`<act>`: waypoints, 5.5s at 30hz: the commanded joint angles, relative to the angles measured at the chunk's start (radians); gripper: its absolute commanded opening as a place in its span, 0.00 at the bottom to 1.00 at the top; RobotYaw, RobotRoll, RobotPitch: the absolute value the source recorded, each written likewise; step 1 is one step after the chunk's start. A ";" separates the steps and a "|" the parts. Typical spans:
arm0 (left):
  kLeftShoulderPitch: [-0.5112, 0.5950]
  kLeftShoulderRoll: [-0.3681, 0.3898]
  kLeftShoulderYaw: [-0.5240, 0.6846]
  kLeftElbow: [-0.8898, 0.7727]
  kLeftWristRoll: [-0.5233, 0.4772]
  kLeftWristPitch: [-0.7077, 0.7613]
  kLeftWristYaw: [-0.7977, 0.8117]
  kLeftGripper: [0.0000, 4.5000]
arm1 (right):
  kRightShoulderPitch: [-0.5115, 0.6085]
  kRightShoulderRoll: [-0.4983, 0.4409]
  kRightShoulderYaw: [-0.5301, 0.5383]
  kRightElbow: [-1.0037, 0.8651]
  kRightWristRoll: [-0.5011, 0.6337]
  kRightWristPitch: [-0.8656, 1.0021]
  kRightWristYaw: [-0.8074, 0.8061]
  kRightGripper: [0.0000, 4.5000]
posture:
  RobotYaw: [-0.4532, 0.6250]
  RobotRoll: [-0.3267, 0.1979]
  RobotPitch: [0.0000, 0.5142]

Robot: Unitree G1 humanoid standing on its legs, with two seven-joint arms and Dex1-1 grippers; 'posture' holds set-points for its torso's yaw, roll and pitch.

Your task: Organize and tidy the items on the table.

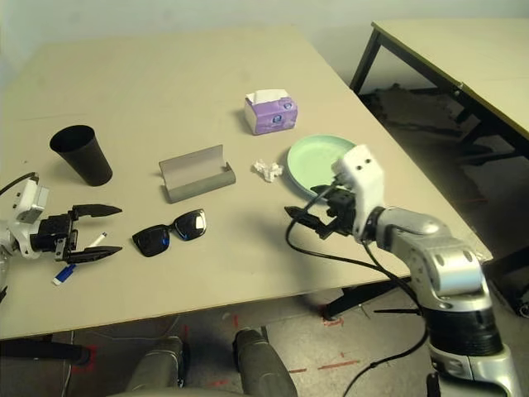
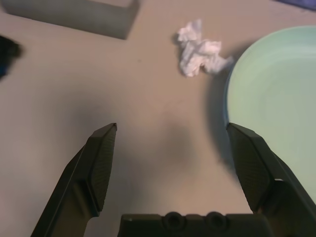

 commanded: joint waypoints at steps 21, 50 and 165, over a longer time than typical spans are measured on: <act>0.009 -0.057 0.007 -0.129 -0.063 0.156 0.066 1.00 | -0.249 0.269 0.178 0.412 -0.306 -0.201 -0.125 0.99 | 0.38 0.62 0.21; 0.050 -0.077 0.006 -0.171 -0.063 0.152 0.090 1.00 | -0.425 0.424 0.119 0.723 -0.434 -0.201 -0.361 0.90 | 0.39 0.62 0.22; 0.320 0.063 0.163 -0.292 -0.121 0.160 0.092 1.00 | -0.682 0.345 0.827 0.089 -0.414 0.084 0.440 1.00 | 0.43 0.62 0.23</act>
